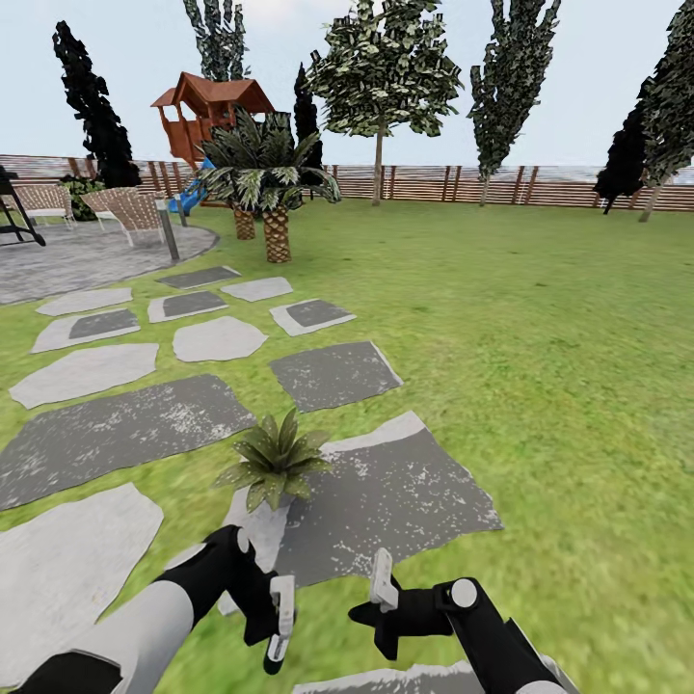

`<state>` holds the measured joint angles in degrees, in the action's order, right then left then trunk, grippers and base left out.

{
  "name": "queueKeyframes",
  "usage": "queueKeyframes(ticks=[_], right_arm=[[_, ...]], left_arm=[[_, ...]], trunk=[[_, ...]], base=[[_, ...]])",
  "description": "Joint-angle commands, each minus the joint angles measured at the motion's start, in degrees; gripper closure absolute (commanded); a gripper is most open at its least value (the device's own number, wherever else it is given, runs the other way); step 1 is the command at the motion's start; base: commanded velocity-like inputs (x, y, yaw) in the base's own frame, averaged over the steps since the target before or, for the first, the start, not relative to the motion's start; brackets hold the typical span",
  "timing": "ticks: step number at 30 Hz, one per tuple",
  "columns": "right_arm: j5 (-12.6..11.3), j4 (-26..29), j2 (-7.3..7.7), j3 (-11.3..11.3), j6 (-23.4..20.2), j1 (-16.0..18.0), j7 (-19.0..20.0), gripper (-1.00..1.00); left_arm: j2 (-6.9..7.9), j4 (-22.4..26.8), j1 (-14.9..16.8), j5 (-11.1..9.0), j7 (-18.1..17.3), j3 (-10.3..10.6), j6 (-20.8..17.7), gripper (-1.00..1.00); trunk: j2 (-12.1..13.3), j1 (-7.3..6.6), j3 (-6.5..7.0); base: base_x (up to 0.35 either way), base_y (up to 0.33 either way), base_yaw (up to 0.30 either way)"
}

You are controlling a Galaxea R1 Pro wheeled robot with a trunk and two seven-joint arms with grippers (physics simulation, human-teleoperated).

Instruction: Pick up the pesticide atomizer in the garden and spray insectifuge to fully cover both potted plants in the garden.

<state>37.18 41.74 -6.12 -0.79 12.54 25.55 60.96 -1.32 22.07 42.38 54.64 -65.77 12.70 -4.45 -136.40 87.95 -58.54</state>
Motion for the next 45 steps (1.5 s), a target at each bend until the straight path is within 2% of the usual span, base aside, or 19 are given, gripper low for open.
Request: queueKeyframes(ticks=[1,2,4,7,17,24,38,41,45], right_arm=[[0.5,0.1,-0.03,-0.1,0.5,0.0,0.0,1.00],[0.5,0.1,-0.03,-0.1,0.5,0.0,0.1,1.00],[0.6,0.0,-0.03,-0.2,0.5,0.0,0.0,1.00],[0.5,0.0,-0.03,-0.2,0.5,0.0,0.0,1.00],[0.5,0.1,-0.03,-0.2,0.5,0.0,0.1,1.00],[0.5,0.1,-0.03,-0.2,0.5,0.0,0.1,1.00],[0.5,0.0,-0.03,-0.2,0.5,0.0,0.1,1.00],[0.5,-0.1,-0.03,-0.2,0.5,0.0,0.1,1.00],[0.5,-0.1,-0.03,-0.2,0.5,0.0,0.1,1.00]], left_arm=[[-0.05,0.1,0.0,0.0,-0.3,0.1,-0.2,1.00],[-0.31,0.1,0.0,0.0,-0.3,0.2,0.3,1.00],[-3.06,0.1,-0.6,-0.1,-0.3,2.6,1.2,1.00],[-3.82,0.1,-0.7,-0.1,-0.3,3.2,1.0,1.00],[-4.93,0.1,-1.5,-0.1,0.0,4.2,0.5,1.00],[-6.27,0.2,-1.5,-0.1,0.5,4.4,0.4,1.00],[-7.07,1.1,-1.5,-1.0,-0.3,4.3,1.4,1.00],[-7.39,1.1,-1.5,-1.1,-0.4,4.3,3.2,1.00],[-7.46,1.1,-1.5,-3.2,-1.0,4.3,4.3,1.00]], trunk=[[0.0,-0.01,-0.05],[0.0,-0.01,-0.05],[0.0,-0.01,-0.05],[0.0,-0.01,-0.05],[0.0,-0.01,-0.05],[0.0,-0.01,-0.05],[0.0,-0.01,-0.05],[0.0,-0.01,-0.05],[0.0,-0.01,-0.05]], base=[[0.000,0.000,0.000],[0.000,0.000,0.000],[0.000,0.000,0.000],[0.000,0.000,0.000],[0.000,0.000,0.000],[0.000,0.000,0.000],[0.000,0.000,0.000],[0.000,0.000,0.000],[0.000,0.000,0.000]])
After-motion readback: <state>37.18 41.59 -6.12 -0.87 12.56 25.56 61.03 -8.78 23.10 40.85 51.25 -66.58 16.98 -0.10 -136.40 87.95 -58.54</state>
